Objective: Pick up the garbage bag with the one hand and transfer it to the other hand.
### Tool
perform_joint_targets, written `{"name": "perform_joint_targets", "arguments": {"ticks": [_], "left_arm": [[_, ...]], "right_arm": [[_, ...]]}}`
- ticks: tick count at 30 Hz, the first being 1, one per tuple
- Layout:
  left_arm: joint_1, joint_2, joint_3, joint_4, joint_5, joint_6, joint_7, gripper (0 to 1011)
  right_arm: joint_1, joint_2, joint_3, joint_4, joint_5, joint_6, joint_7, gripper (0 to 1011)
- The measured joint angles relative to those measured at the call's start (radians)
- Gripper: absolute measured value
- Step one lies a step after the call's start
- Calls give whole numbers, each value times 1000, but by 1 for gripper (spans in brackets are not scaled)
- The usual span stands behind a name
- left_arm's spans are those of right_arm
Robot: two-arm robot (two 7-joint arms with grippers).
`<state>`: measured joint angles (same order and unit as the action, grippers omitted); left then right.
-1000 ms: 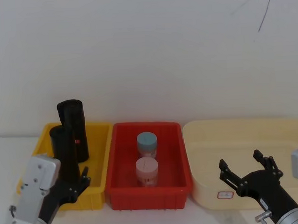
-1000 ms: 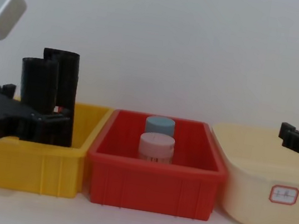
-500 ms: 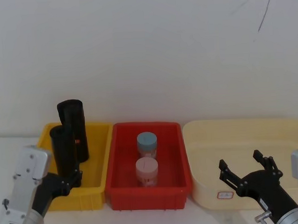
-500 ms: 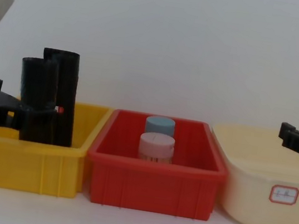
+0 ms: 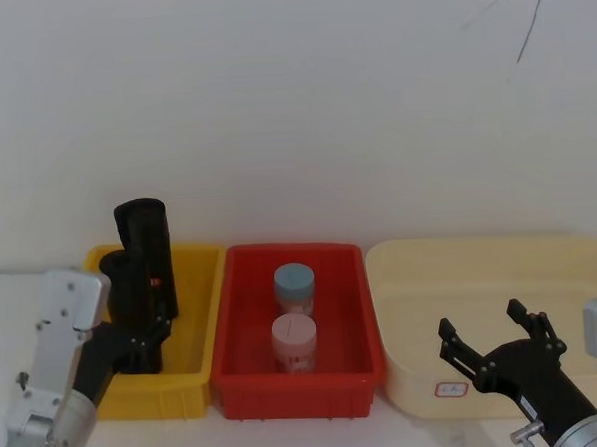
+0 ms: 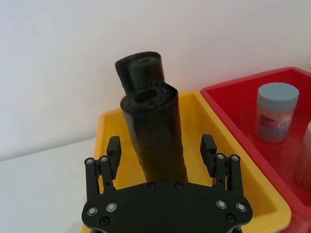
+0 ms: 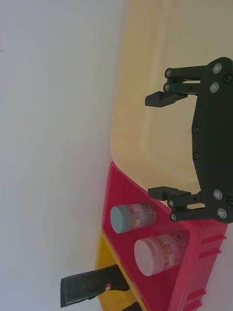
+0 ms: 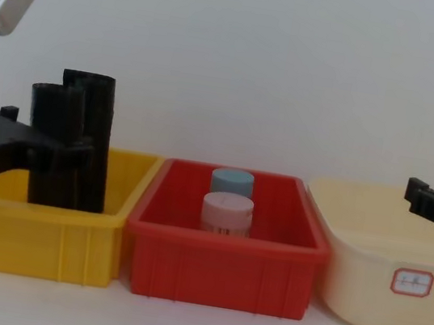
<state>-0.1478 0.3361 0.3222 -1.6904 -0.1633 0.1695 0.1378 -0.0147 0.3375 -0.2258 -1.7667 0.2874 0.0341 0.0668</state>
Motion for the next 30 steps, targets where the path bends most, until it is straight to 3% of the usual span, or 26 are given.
{"name": "perform_joint_targets", "arguments": {"ticks": [17, 22, 25, 30], "left_arm": [[-84, -49, -20, 118, -8, -45, -22, 981], [-110, -66, -28, 164, -17, -59, -37, 846], [-119, -72, -30, 181, -24, -63, -47, 817], [-133, -81, -32, 207, -34, -69, -68, 632]], "right_arm": [[0, 0, 0, 0, 0, 0, 0, 1000], [0, 0, 0, 0, 0, 0, 0, 1000], [0, 0, 0, 0, 0, 0, 0, 1001], [0, 0, 0, 0, 0, 0, 0, 1000]]}}
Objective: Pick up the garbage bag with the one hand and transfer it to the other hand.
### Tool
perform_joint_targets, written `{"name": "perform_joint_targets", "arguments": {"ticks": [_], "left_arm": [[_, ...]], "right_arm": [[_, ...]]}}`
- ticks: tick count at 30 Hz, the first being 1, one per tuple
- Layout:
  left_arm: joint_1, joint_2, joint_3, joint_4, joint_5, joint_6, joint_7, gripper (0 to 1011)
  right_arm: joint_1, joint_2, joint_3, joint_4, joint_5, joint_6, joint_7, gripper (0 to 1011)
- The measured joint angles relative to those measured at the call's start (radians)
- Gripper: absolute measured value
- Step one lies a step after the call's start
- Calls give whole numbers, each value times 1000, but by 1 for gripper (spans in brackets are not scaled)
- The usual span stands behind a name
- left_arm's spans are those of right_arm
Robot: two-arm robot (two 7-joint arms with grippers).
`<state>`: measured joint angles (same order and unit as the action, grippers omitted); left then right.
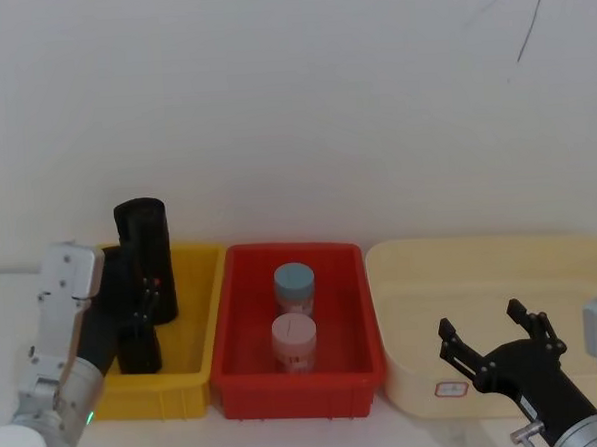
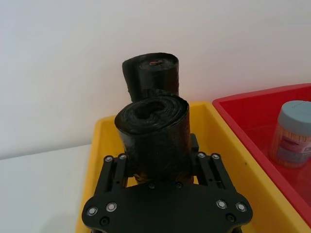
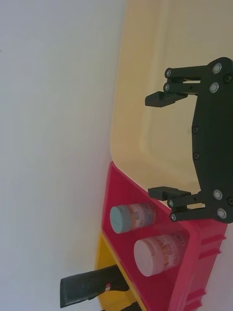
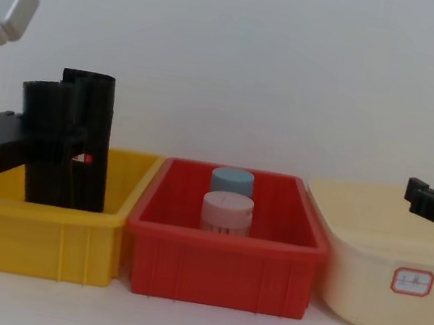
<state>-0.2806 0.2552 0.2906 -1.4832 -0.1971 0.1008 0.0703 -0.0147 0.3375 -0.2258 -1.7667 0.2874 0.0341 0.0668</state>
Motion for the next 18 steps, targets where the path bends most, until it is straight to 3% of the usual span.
{"name": "perform_joint_targets", "arguments": {"ticks": [8, 18], "left_arm": [[-16, -8, -3, 10, -13, 10, -32, 528], [-44, -2, -5, -70, -34, 60, -88, 498]], "right_arm": [[0, 0, 0, 0, 0, 0, 0, 1000], [0, 0, 0, 0, 0, 0, 0, 1001]]}}
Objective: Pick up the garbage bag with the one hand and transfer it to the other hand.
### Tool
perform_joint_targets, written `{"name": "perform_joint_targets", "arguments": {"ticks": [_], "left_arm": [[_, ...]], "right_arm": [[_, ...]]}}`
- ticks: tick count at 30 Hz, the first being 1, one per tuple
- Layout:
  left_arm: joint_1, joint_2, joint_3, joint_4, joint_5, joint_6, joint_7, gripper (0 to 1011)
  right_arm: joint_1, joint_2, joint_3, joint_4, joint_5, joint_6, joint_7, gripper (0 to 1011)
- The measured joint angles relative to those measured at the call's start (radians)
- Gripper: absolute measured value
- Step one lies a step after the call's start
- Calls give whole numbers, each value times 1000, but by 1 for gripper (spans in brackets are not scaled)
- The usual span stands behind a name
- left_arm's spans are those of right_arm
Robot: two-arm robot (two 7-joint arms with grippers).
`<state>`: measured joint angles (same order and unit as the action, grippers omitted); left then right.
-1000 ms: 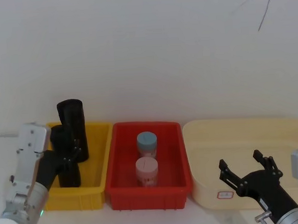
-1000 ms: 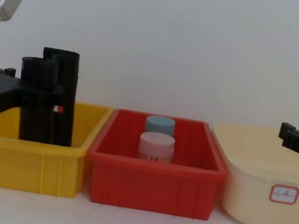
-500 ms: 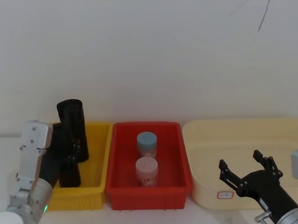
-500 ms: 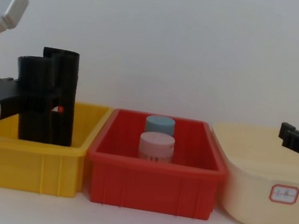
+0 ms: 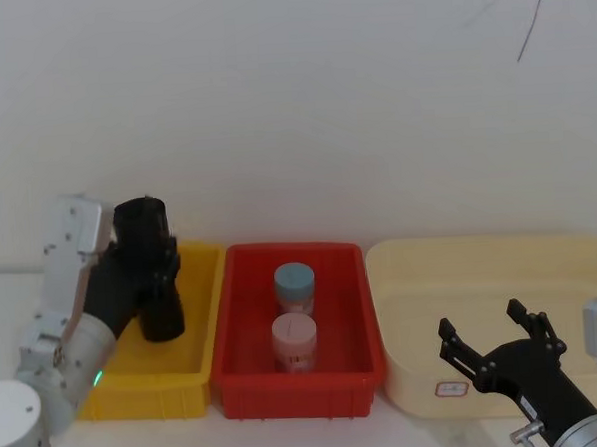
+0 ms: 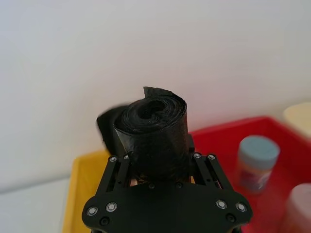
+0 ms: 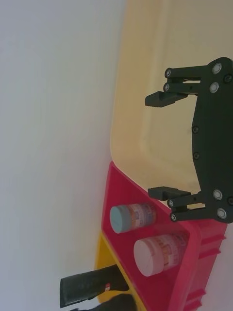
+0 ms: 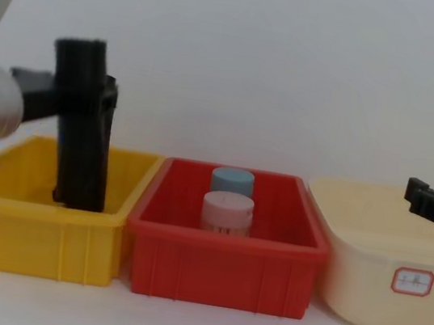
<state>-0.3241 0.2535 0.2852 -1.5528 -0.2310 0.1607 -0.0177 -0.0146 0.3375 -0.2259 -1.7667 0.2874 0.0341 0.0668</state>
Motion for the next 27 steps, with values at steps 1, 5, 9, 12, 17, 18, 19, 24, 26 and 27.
{"name": "perform_joint_targets", "arguments": {"ticks": [1, 5, 9, 12, 17, 18, 19, 24, 26, 27], "left_arm": [[-5, 1, 0, -14, -5, 8, -13, 498], [-18, 3, 3, -48, -18, 24, -45, 498], [-30, 4, 8, -77, -31, 37, -76, 498], [-37, 2, 14, -95, -44, 47, -105, 498], [-51, -1, 29, -121, -68, 61, -154, 498], [-52, -2, 31, -122, -70, 62, -159, 498], [-55, -3, 35, -125, -75, 64, -167, 498], [-70, -10, 57, -133, -98, 72, -213, 498], [-76, -13, 66, -133, -105, 73, -228, 498], [-81, -16, 73, -133, -112, 74, -239, 498]], "right_arm": [[0, 0, 0, 0, 0, 0, 0, 1000], [0, 0, 0, 0, 0, 0, 0, 1000], [0, 0, 0, 0, 0, 0, 0, 1001], [0, 0, 0, 0, 0, 0, 0, 1000], [0, 0, 0, 0, 0, 0, 0, 1000], [0, 0, 0, 0, 0, 0, 0, 1001], [0, 0, 0, 0, 0, 0, 0, 1000], [0, 0, 0, 0, 0, 0, 0, 1000], [0, 0, 0, 0, 0, 0, 0, 1000], [0, 0, 0, 0, 0, 0, 0, 1000]]}}
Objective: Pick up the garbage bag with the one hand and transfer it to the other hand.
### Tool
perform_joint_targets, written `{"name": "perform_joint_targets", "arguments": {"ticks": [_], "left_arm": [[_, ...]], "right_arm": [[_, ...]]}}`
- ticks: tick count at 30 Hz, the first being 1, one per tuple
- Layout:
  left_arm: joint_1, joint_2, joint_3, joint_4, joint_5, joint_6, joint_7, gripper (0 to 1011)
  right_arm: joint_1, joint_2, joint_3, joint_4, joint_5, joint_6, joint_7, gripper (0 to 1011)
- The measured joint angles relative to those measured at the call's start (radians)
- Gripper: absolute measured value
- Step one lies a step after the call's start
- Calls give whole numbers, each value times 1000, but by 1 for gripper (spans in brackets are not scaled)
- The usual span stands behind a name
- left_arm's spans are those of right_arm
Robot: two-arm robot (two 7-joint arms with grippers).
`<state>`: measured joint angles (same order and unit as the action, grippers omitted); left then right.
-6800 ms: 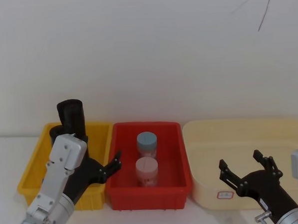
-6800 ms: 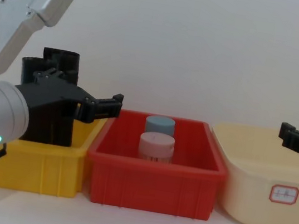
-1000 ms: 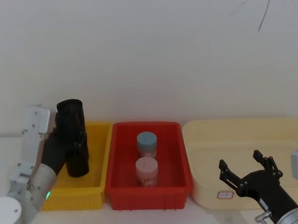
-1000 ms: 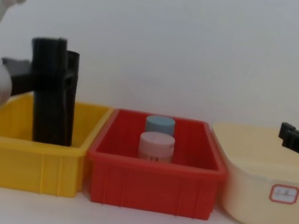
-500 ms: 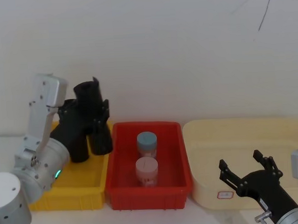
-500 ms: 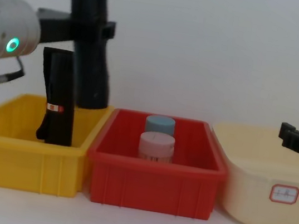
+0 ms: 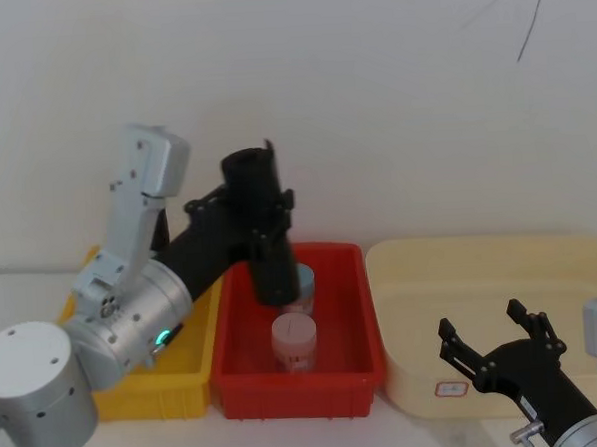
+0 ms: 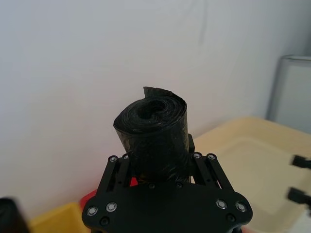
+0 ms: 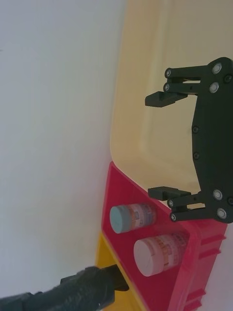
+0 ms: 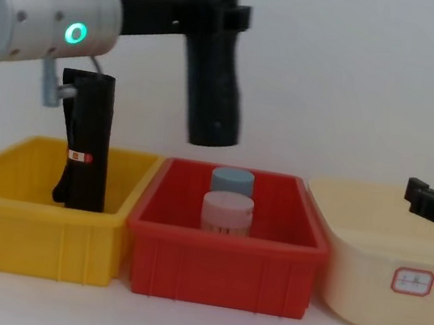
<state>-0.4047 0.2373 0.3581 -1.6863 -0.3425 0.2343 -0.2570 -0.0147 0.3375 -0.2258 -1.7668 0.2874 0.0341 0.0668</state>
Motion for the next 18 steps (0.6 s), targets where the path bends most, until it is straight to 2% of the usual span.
{"name": "perform_joint_targets", "arguments": {"ticks": [10, 18], "left_arm": [[-45, -31, 60, 34, -33, -4, -85, 498], [-108, -81, 128, 118, -53, -34, -162, 498]], "right_arm": [[0, 0, 0, 0, 0, 0, 0, 1000], [0, 0, 0, 0, 0, 0, 0, 1001]]}}
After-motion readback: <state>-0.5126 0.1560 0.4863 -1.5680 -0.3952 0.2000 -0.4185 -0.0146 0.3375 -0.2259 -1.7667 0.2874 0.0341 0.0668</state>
